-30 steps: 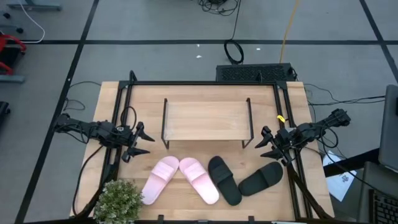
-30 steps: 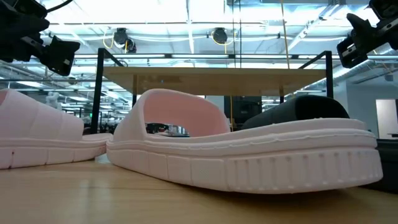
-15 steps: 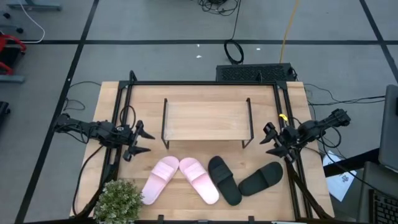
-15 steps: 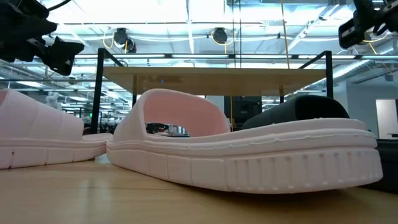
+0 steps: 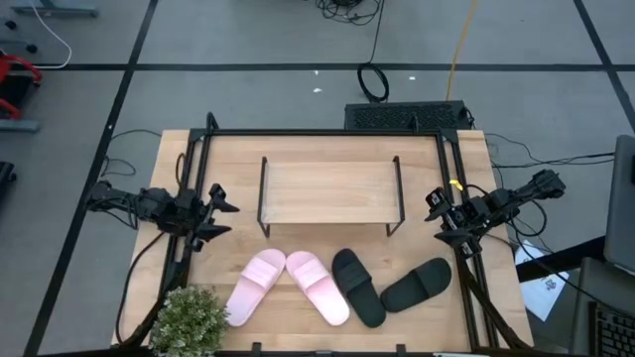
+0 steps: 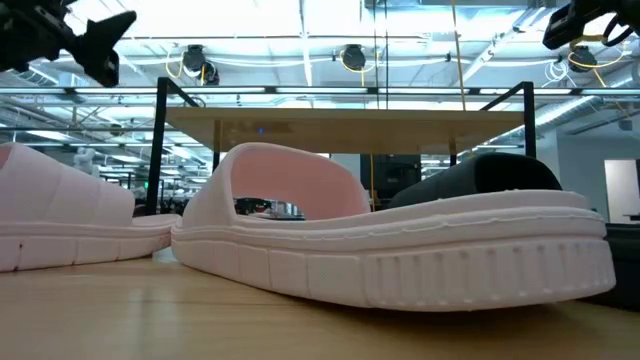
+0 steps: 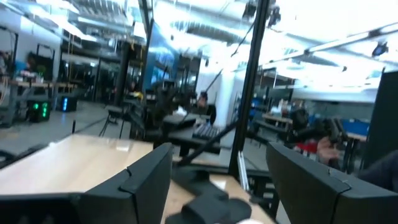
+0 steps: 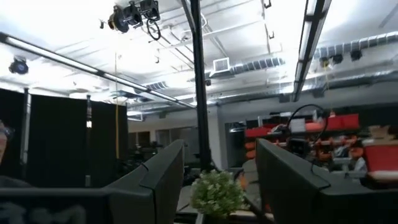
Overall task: Pick and place slides into the shelf
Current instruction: Put the left pink slipper on the shelf
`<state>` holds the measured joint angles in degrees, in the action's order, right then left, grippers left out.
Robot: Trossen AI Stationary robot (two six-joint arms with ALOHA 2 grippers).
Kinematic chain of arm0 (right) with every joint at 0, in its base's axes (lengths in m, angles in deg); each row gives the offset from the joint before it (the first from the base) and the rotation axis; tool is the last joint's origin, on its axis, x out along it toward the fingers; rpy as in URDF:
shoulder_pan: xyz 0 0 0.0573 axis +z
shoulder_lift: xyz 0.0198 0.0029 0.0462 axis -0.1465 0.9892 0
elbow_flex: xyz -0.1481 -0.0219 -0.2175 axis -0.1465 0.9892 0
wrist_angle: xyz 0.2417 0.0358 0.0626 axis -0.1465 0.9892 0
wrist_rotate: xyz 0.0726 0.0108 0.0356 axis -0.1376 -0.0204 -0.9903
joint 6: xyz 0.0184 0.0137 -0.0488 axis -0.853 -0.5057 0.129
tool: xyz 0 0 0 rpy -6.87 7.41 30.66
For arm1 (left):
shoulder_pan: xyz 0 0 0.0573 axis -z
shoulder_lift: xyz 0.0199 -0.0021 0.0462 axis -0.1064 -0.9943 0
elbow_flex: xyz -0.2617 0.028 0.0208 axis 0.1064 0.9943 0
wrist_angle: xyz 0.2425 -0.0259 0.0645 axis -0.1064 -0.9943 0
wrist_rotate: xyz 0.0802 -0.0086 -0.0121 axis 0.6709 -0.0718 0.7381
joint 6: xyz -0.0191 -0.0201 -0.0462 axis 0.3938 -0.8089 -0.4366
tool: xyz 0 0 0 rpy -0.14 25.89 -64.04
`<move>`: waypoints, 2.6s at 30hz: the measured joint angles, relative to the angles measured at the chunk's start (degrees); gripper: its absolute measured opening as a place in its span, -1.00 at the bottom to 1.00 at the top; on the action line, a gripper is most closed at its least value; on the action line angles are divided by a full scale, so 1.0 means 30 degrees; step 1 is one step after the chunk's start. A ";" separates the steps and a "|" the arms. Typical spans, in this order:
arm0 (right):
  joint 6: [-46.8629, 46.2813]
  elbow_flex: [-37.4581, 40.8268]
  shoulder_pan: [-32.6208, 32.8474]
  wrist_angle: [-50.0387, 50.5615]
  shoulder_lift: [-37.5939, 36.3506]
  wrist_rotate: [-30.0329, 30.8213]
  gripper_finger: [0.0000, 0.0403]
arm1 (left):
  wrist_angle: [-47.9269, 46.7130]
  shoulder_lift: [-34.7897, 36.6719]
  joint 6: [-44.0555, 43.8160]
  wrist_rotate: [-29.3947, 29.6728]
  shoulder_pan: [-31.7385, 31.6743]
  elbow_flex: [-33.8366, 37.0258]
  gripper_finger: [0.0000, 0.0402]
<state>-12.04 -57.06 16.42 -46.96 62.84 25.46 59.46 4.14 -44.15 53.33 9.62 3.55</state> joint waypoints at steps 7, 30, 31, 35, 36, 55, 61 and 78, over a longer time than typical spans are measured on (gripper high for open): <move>0.1775 0.0000 0.0007 -0.2423 0.1937 0.2214 -0.06 | 0.1133 0.0000 0.0029 0.0000 0.0000 0.0000 0.28; 0.4094 -0.0015 -0.0029 -0.5991 0.5135 0.6861 -0.06 | -0.1334 -0.7382 0.1312 0.1748 0.2190 -0.5590 0.28; 0.4102 -0.0015 -0.0029 -0.5996 0.5143 0.6864 -0.06 | -0.2269 -0.8636 0.1447 0.2440 0.2501 -0.6525 0.28; 0.4169 -0.0015 -0.0036 -0.5998 0.5143 0.6864 -0.06 | -0.6470 -1.3663 0.1441 0.5228 0.3784 -1.0812 0.28; 0.4182 -0.0015 -0.0036 -0.5998 0.5143 0.6864 -0.06 | -0.7607 -1.4801 0.1396 0.5698 0.4119 -1.1902 0.28; 0.3382 -0.0015 -0.0036 -0.5984 0.5143 0.6857 -0.06 | -1.9414 -2.5909 -0.7787 0.6271 0.8101 -2.1464 0.28; 0.2950 -0.0015 -0.0036 -0.5986 0.5143 0.6804 -0.06 | -2.0018 -2.7453 -0.8898 0.6237 0.9087 -2.1470 0.28; 0.2448 -0.0015 -0.0036 -0.5984 0.5200 0.6777 -0.06 | -2.2395 -3.1008 -1.0542 0.4080 0.8913 -2.1464 0.28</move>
<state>-4.70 -57.11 16.31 -64.91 78.44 45.79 -7.72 -88.88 -75.78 65.57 36.36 -60.84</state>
